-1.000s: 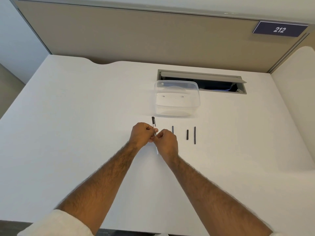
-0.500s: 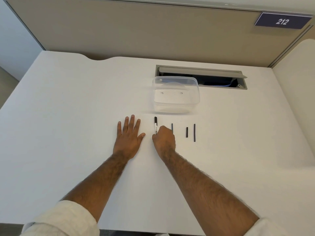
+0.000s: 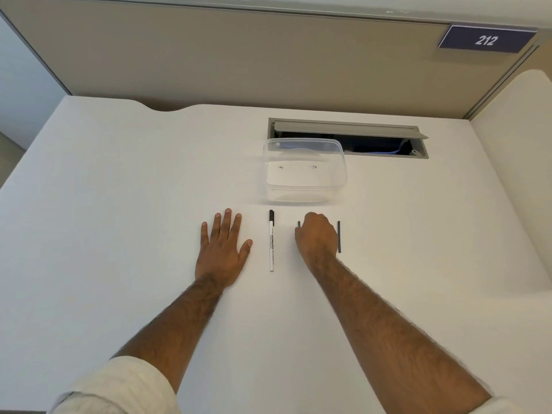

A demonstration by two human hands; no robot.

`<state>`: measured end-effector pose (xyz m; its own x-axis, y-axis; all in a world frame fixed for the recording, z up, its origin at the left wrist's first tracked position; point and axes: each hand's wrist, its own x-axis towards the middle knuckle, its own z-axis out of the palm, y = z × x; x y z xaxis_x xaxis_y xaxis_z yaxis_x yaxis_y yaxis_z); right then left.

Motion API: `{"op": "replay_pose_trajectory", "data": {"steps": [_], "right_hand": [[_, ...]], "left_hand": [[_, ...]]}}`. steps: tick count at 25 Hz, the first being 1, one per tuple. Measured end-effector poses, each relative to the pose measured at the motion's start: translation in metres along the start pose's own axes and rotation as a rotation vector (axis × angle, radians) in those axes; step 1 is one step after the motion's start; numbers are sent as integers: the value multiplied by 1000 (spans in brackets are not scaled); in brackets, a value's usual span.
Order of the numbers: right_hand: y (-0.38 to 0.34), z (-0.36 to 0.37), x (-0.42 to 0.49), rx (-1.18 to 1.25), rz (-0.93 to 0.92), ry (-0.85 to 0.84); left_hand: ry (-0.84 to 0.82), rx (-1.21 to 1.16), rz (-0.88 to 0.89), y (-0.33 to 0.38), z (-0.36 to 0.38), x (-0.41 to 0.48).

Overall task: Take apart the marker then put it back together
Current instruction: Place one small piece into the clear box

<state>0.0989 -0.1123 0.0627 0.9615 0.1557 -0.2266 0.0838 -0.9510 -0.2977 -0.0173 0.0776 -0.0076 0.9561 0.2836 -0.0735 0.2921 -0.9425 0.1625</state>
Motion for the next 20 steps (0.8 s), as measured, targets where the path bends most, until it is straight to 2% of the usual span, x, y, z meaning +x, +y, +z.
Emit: {"op": "replay_pose_trajectory", "data": {"steps": [7,11,14,18,20], "right_hand": [[-6,7,8,14,86,-110],[-6,3,7,-6,48,-148],[-10,-15,11,-147,-107,-103],[-24,-67,57,-336,-462,102],[-34,-93,91,-423,-550,97]], "left_hand": [[2,10,-11,-1,0,0],[-4,-2,-13,0,-1,1],[1,-15,-7,0,-1,0],[-3,-19,-11,-2,0,0],[3,-28,-10,-1,1,0]]}}
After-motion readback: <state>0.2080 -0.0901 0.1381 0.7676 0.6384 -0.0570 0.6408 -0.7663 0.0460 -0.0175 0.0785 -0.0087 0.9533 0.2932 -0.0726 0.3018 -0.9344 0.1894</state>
